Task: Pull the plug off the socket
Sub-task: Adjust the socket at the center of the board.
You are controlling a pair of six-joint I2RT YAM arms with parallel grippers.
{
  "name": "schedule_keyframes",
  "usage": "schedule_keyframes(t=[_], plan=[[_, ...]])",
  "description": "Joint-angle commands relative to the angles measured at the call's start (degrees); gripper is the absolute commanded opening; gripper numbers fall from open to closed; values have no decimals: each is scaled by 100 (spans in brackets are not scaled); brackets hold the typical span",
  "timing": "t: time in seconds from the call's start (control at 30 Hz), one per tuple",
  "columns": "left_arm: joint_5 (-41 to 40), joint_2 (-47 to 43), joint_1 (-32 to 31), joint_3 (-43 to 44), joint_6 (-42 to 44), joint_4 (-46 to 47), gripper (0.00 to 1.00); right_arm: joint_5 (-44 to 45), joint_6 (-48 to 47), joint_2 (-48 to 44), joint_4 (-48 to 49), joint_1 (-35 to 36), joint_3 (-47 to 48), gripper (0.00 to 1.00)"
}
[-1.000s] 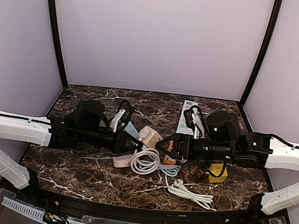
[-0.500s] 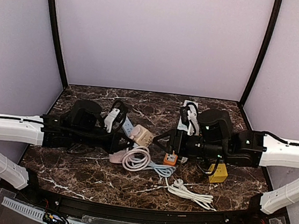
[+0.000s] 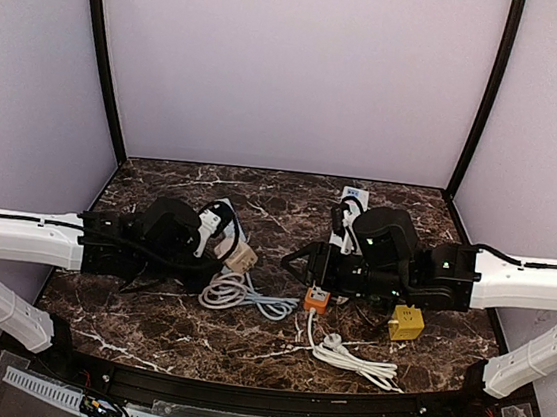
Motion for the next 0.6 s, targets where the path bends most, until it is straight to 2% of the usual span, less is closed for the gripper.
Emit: schedule_keyframes(t=[0.0,0.03,0.2,0.33,0.47,0.57], plan=[[265,579,-271,324,-180,178,6,221,135,-9,-100,46,-123,62],[305,687,-305,372,-204,187,9,220,148,-14,-109,45,-140,63],[494,1311,-526,732,-263,179,12,251,199,-15,-131,40,-196,63],[784,1514,-600,794,-343,289,19,344,303,-10,-167,40,-295,64],[1641,1531,-629,582,-385,851,35,389,489,-2,-179,46,-401,65],[2092,1505,-629,415,-486,1094,54,352,565,-10,-171,50,-431,66]])
